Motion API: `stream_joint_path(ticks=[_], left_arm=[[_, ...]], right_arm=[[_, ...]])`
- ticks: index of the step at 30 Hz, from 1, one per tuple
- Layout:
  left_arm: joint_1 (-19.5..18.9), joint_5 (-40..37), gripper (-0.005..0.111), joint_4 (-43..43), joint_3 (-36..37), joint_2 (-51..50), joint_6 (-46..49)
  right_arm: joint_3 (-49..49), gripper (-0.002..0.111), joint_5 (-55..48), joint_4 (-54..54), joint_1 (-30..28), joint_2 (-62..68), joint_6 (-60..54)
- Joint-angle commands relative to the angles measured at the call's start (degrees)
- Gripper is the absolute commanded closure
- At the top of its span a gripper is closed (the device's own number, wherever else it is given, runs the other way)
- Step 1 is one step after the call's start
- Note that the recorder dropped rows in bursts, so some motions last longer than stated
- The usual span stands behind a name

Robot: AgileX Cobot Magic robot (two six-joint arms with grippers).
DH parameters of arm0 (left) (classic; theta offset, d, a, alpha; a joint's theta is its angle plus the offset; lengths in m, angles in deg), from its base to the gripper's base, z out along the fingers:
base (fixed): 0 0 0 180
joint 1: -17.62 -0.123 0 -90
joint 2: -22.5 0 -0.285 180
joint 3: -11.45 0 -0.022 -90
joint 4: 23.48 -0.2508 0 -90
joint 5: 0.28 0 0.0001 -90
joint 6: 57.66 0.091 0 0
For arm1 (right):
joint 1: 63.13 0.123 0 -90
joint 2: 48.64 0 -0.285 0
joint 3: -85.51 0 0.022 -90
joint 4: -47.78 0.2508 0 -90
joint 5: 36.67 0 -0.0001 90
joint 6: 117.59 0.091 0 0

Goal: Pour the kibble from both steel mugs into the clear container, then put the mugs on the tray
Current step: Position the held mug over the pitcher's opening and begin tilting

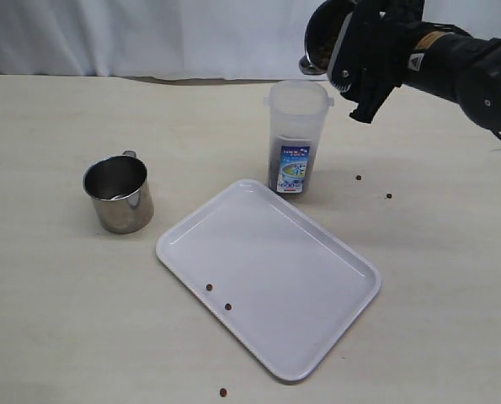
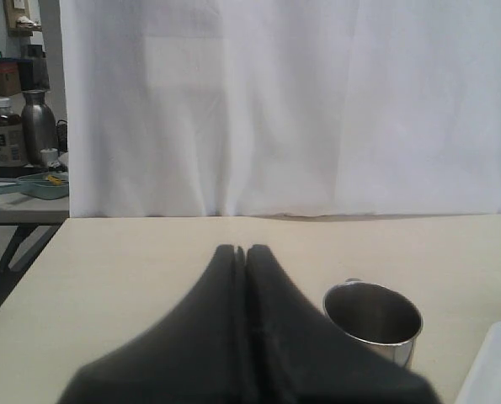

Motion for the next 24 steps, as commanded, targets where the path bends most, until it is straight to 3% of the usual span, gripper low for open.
stream_joint_path(ticks=[1,24], left_arm=[[0.4,0.8,0.107,-0.3,0.2,0.1,-0.1],[0.4,0.5,0.107,-0.3,0.2,0.1,-0.1]], right_arm=[[-0.4,0.103,3.5,0.5,0.1,-0.3,-3.3],[-0.4,0.103,9.4,0.5,0.1,2.2,-11.1]])
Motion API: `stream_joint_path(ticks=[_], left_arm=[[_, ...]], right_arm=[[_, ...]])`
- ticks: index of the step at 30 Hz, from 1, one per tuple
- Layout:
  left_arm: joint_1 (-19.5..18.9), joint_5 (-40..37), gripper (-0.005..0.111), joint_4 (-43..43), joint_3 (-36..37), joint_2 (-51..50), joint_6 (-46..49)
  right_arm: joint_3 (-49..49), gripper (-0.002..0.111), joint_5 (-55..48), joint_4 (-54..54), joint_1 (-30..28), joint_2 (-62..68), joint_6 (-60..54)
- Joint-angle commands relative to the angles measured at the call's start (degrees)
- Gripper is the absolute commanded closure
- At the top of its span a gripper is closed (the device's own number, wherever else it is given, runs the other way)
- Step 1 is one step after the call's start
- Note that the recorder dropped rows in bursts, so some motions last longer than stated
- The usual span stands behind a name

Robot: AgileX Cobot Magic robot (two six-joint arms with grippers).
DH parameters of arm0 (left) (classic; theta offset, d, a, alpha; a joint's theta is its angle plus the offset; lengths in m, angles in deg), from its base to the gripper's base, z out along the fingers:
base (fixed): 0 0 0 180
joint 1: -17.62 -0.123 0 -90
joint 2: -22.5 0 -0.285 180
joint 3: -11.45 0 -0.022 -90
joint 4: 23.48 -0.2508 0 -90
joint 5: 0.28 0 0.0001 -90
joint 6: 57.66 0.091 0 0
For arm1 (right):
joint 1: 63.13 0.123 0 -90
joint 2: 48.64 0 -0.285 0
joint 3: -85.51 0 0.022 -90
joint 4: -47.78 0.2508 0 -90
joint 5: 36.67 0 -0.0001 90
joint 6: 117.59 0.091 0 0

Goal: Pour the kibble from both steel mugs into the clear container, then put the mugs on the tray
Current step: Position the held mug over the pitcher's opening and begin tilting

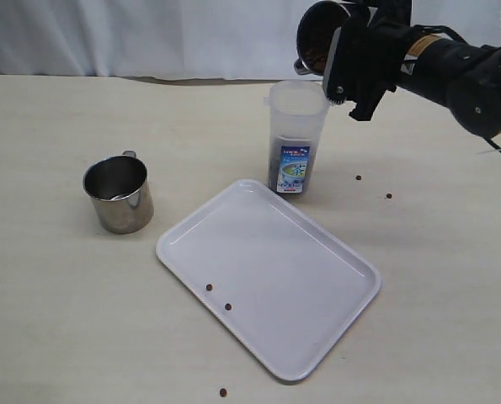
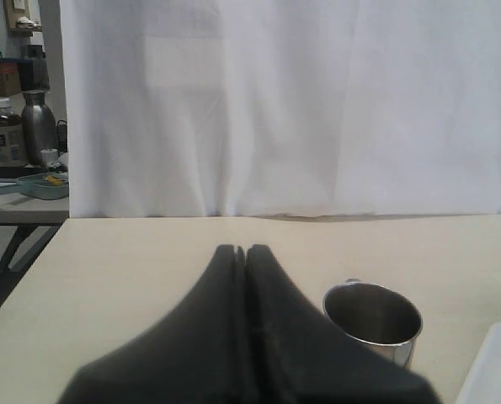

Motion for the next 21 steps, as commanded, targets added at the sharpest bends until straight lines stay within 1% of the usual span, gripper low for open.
stream_joint_path(ticks=[1,10,21], left_arm=[[0.4,0.5,0.107,-0.3,0.2,0.1,-0.1],[0.4,0.3,0.107,-0.3,0.2,0.1,-0.1],[0.4,0.3,0.107,-0.3,0.2,0.1,-0.1]], right_arm=[[-0.4,0.103,3.8,0.5,0.1,0.1,-2.1],[-0.4,0.103,6.3,0.8,0.1,0.1,-5.0],[-0.4,0.103,6.3,0.8,0.1,0.1,-8.0]])
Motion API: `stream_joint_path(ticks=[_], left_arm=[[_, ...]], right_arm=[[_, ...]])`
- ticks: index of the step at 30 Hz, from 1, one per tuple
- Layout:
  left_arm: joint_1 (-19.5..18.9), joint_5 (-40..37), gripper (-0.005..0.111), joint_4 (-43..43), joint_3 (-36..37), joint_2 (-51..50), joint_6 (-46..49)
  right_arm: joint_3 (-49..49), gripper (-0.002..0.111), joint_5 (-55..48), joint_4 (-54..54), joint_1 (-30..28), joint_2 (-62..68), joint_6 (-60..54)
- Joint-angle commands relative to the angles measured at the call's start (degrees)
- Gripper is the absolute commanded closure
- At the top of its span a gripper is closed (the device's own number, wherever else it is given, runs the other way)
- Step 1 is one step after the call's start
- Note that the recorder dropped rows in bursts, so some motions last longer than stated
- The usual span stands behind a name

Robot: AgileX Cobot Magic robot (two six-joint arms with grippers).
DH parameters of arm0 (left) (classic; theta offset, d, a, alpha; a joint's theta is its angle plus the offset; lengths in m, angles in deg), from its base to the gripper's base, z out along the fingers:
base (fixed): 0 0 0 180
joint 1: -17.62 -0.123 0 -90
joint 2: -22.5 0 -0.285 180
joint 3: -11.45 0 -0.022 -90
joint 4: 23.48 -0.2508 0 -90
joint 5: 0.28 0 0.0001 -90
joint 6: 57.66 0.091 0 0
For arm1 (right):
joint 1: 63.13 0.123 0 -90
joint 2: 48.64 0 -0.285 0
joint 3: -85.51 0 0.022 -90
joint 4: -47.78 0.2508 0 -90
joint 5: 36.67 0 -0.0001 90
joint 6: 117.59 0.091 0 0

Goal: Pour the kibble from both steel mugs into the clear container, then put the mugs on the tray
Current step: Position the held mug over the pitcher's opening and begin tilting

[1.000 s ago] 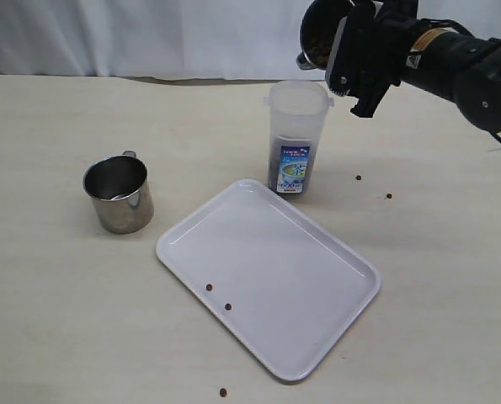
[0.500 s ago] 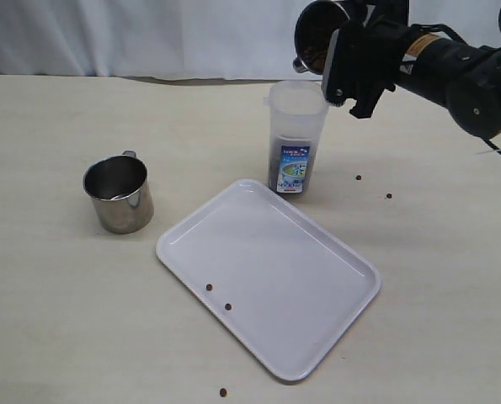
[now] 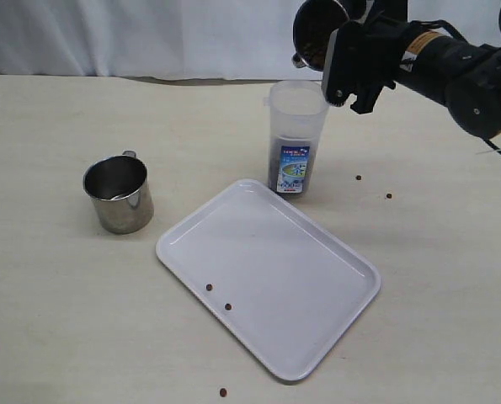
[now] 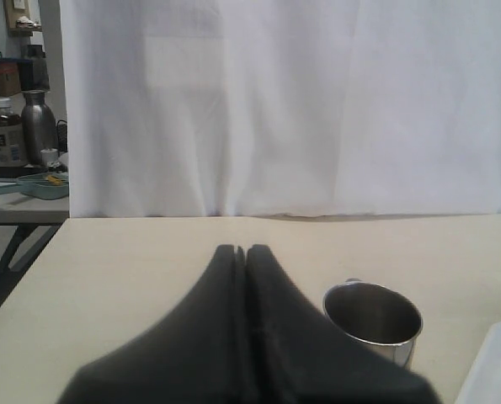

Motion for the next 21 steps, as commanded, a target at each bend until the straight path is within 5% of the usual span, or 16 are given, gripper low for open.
stream_joint_path(ticks=[1,21], left_arm=[[0.4,0.3,0.107,-0.3,0.2,0.1,-0.1],[0.4,0.3,0.107,-0.3,0.2,0.1,-0.1]], right_arm=[[-0.4,0.103,2.3,0.8,0.1,-0.2,-1.6],[-0.4,0.103,2.3,0.3,0.1,-0.2,-7.0]])
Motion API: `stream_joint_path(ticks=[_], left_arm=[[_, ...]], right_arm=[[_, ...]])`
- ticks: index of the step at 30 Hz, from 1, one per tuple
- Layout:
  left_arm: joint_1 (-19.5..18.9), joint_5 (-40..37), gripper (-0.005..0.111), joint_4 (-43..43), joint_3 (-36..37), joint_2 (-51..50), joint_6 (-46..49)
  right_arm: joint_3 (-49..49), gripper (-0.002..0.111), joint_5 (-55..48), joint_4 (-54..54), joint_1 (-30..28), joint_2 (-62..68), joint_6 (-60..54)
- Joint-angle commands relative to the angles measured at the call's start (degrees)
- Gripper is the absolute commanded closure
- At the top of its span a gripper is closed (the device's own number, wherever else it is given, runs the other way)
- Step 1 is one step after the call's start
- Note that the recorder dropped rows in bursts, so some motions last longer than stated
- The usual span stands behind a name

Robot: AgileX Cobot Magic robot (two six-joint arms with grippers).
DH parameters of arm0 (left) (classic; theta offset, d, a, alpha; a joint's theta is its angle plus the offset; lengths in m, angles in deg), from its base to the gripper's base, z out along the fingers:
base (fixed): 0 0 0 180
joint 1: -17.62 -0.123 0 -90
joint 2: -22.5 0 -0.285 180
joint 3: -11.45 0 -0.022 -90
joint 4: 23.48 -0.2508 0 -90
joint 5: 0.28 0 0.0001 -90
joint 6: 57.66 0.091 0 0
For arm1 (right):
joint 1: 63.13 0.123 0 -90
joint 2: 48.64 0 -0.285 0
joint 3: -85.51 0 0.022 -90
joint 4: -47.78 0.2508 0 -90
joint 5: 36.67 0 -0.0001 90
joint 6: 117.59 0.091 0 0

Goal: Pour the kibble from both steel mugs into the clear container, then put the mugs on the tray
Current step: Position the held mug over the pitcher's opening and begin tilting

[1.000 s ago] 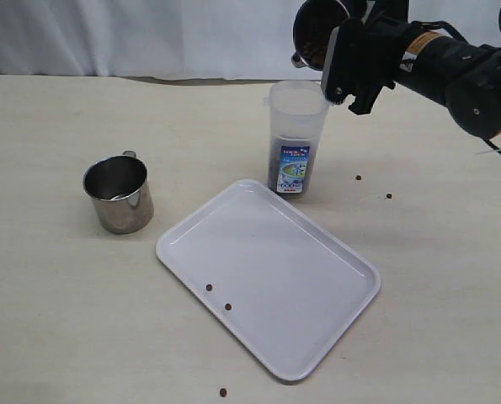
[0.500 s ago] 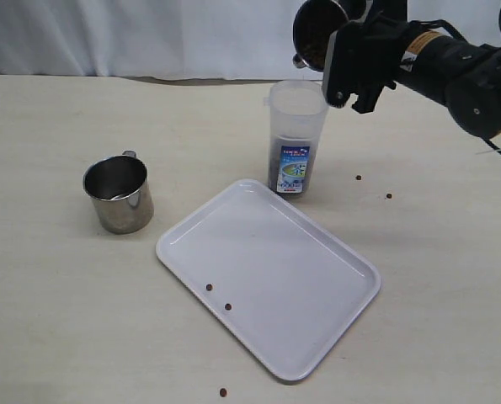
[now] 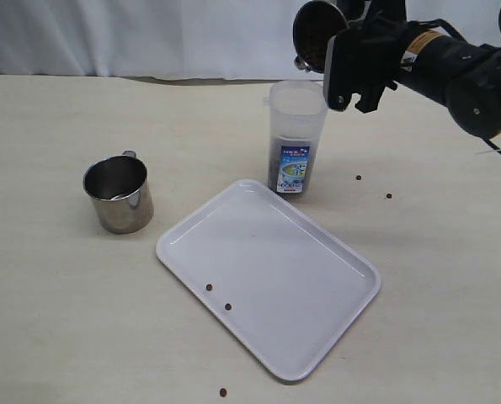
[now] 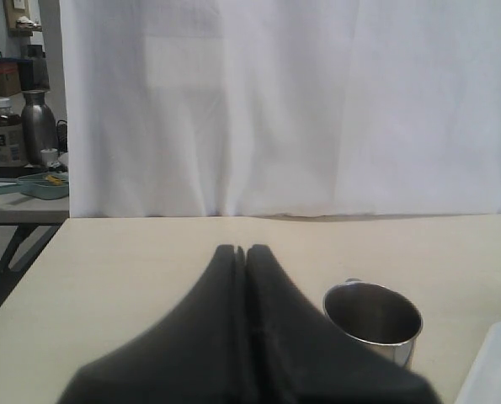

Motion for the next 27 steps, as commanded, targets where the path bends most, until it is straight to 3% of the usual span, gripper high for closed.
stream_joint_path(ticks=[1,27], left_arm=[[0.4,0.3,0.107,-0.3,0.2,0.1,-0.1],[0.4,0.6,0.107,-0.3,0.2,0.1,-0.1]], right_arm=[[-0.4,0.103,2.0,0.3,0.1,-0.2,-2.3],[-0.4,0.103,3.6,0.3,0.1,-0.2,-7.2]])
